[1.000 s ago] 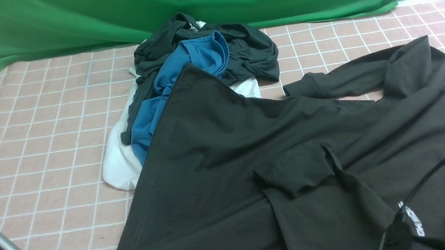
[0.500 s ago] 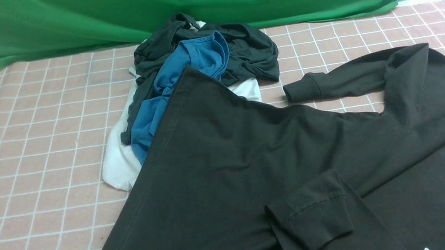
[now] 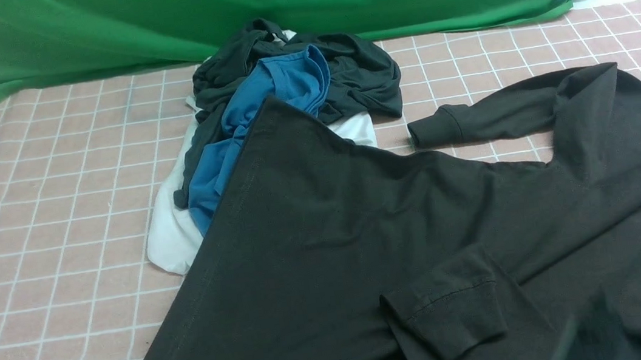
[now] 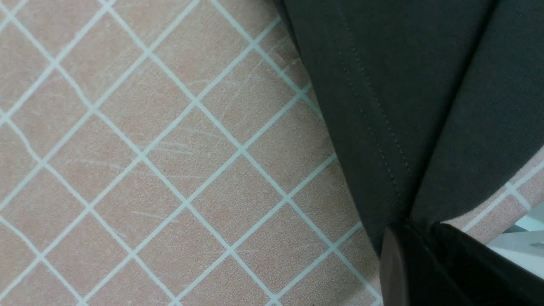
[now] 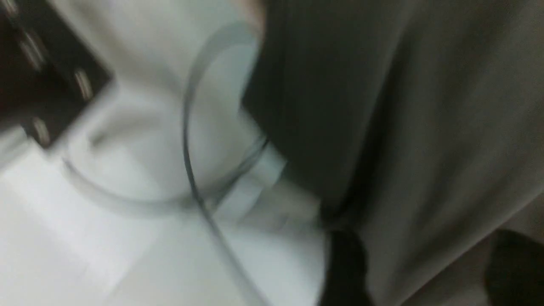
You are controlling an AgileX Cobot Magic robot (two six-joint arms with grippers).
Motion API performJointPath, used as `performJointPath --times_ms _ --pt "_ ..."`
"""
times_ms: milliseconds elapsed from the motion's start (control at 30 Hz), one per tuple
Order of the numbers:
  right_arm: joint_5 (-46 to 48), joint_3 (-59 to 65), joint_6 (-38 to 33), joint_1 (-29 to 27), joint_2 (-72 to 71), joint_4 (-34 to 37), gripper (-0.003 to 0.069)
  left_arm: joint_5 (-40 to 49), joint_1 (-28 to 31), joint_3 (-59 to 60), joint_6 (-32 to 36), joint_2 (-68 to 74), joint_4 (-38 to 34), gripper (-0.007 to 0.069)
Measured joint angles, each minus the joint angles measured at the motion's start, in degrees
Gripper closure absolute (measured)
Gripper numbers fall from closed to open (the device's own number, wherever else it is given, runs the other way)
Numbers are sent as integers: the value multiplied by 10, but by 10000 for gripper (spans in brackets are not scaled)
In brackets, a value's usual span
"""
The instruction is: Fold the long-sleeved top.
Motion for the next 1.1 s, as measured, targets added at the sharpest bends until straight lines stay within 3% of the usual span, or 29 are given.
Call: performJointPath --times_ms 67,133,233,333,467,633,800,1100 --pt "-69 -27 -48 0 5 -51 312 -5 0 0 0 0 0 592" --pt "-131 -33 -95 -1 20 -87 309 -9 0 0 0 0 0 592" --pt "-189 -33 -153 -11 61 -125 256 -10 0 0 0 0 0 592" --pt "-242 -32 -216 -38 134 -180 134 -21 0 0 0 0 0 592" --pt "-297 -32 -245 -73 208 -222 99 -36 0 0 0 0 -2 592" --pt "-304 -32 -257 -81 245 -219 116 -36 0 0 0 0 -6 592" --pt "-307 -32 -302 -81 246 -170 120 -36 0 0 0 0 -7 592" --pt "-401 -32 -327 -81 299 -168 121 -49 0 0 0 0 -9 592"
